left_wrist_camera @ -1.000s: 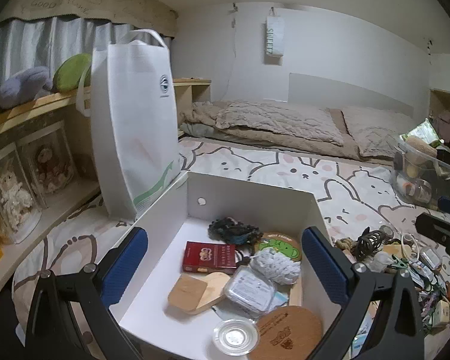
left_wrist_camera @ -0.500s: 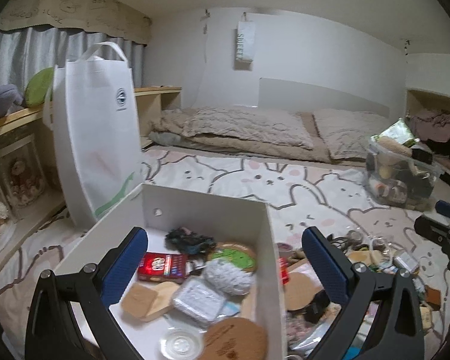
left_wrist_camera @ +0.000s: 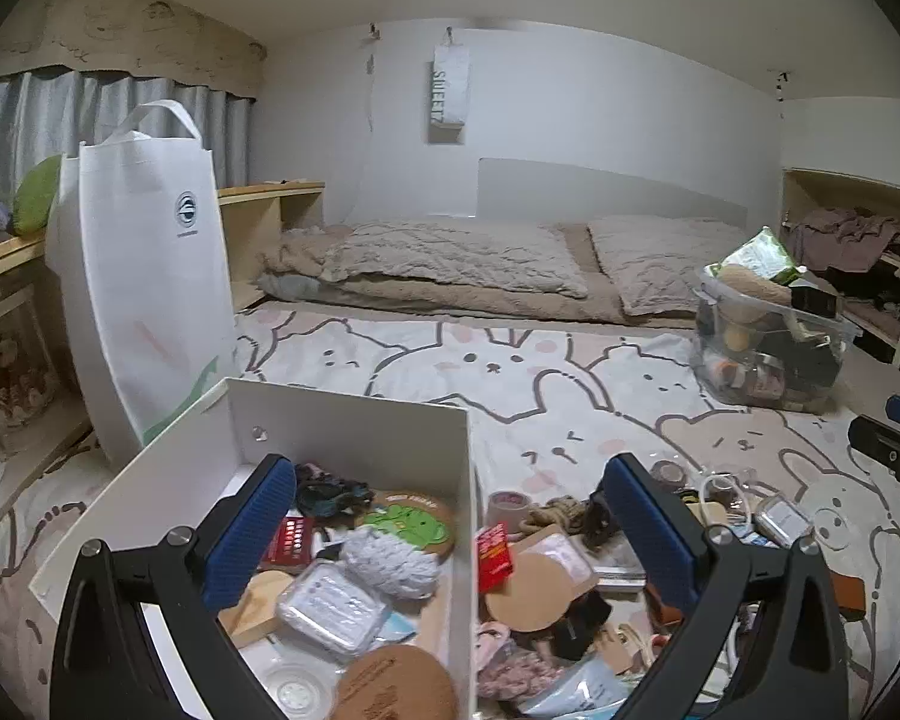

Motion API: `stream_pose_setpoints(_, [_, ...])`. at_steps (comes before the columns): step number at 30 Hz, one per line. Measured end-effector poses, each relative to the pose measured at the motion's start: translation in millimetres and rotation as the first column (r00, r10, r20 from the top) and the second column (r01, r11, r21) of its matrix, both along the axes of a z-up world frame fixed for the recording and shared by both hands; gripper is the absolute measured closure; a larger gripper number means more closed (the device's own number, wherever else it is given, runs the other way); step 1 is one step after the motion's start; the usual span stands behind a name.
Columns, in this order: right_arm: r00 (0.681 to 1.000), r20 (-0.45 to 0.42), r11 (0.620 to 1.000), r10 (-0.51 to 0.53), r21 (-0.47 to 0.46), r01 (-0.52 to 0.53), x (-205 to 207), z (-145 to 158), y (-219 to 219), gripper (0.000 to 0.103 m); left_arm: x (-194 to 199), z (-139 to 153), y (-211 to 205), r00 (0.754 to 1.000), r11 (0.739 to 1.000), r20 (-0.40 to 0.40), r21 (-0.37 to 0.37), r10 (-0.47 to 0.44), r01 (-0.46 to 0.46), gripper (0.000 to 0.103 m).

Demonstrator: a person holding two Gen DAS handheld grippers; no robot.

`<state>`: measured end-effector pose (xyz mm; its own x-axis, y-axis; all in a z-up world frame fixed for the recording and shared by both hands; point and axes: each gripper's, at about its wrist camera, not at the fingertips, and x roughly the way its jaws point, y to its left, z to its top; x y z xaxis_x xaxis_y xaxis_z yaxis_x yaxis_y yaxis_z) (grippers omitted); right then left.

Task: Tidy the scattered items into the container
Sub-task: 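Withdraw both open tools from the box back toward the scattered items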

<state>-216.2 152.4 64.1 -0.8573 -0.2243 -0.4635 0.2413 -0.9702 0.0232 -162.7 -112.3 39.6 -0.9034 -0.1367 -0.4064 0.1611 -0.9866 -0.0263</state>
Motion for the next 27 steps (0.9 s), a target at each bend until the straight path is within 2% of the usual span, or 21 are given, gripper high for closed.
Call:
stream_pose_setpoints(5, [0.999,-0.016,0.999,-0.036,-0.014,0.036,4.5,0.2,18.3,0.000,-1.7,1.1,10.6,0.999,0.999,-0.017,0.020,-0.027,0.028,0.000])
stream_pose_setpoints(16, [0.993,-0.079,0.995,-0.086,-0.057,0.081,19.7,4.5,47.3,0.000,-2.6,3.2,30.1,0.998,0.999,-0.051,-0.005,-0.047,0.047,0.000])
stream_pose_setpoints(27, [0.988,-0.082,0.988,-0.127,-0.100,0.119,24.9,0.6,67.9,0.000,3.4,6.5,38.7,0.990,0.997,-0.121,0.007,-0.071,0.072,0.000])
